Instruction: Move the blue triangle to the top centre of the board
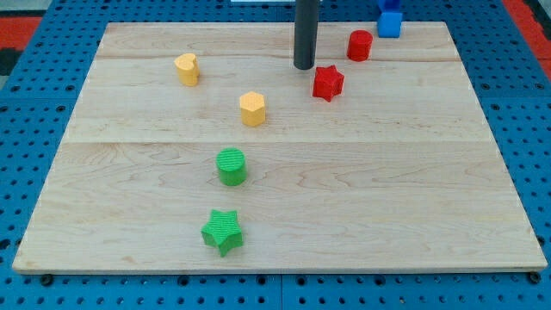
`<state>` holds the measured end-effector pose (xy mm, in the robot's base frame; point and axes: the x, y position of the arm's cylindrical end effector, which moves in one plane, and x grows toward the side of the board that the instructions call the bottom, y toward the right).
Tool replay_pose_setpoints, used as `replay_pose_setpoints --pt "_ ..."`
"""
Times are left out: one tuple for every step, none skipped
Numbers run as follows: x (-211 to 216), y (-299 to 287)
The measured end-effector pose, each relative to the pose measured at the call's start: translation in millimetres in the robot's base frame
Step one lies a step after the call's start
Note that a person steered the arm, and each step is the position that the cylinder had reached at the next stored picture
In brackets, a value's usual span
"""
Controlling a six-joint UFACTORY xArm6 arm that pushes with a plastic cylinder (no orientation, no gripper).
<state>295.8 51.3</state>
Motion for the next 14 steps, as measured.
replay_pose_setpoints --pt "4.4 66.0" --pt "6.9 124.1" --pt "-33.2 187.3" --pt "-73.3 229.9" --pt "-104.5 242.4" --pt "-103.9 215.6" --pt "-103.8 189.9" --pt "-103.7 152.1" --pt "-103.4 108.0" --pt "-104.2 78.6" --pt "-103.7 56.6" --pt "-103.5 55.0" --pt "-102.7 60.4" --pt "-104.0 62.3"
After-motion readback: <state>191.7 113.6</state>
